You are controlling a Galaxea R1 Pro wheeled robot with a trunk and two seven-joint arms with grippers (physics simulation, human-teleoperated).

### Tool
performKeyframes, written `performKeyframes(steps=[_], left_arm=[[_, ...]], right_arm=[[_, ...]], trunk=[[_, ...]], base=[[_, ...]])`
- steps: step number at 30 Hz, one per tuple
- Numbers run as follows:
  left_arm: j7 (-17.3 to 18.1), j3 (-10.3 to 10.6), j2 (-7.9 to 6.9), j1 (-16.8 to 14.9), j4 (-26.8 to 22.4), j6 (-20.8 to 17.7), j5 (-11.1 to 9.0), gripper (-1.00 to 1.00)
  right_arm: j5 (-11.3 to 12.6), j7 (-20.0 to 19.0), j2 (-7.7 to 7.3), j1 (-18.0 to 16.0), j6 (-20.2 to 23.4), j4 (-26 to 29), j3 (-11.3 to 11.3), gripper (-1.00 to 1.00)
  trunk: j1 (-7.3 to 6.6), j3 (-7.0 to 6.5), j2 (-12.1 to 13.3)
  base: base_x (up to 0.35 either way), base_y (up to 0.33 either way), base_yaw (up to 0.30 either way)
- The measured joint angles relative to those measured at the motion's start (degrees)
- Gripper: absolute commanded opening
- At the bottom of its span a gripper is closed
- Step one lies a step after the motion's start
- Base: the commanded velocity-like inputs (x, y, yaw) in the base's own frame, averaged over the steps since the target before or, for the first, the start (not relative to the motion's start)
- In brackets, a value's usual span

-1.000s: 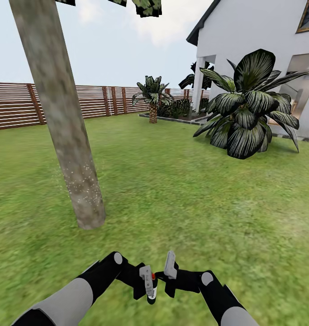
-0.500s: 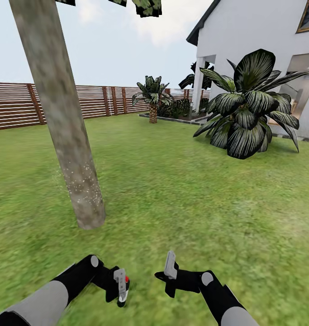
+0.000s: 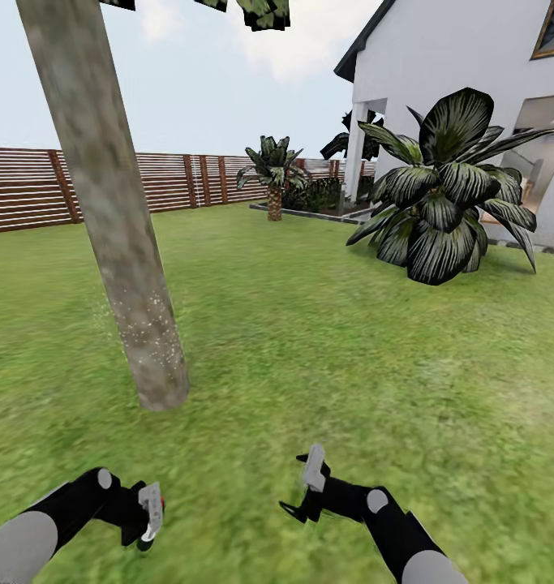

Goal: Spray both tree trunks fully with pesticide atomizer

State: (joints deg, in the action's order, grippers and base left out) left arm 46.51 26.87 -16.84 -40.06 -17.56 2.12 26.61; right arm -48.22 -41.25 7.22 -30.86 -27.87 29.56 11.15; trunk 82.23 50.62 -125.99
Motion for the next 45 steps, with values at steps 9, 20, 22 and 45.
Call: performKeyframes(steps=[9,20,22,45], left_arm=[[-16.4,-0.3,3.87,6.2,10.6,11.3,-23.3,-1.0],[-21.5,-1.1,4.48,18.5,13.1,25.7,-54.5,-1.0],[-26.8,-1.3,4.55,18.7,13.7,26.3,-57.4,-1.0],[-48.3,-1.0,8.58,19.6,13.9,26.8,-58.7,-1.0]], right_arm=[[0.5,61.4,-6.0,2.4,-3.8,-24.5,9.7,1.0],[7.8,65.6,-7.66,9.2,-15.1,-27.3,9.7,1.0],[8.0,65.6,-7.37,9.2,-15.1,-27.3,9.7,1.0],[8.3,65.8,-6.25,9.2,-15.1,-27.3,9.8,1.0]], trunk=[[0.0,0.02,0.0],[0.0,0.0,0.0],[0.0,0.0,0.0],[0.0,0.0,0.0]], base=[[0.0,0.0,0.0],[0.0,0.0,0.0],[0.0,0.0,0.0],[-0.22,-0.126,0.111]])
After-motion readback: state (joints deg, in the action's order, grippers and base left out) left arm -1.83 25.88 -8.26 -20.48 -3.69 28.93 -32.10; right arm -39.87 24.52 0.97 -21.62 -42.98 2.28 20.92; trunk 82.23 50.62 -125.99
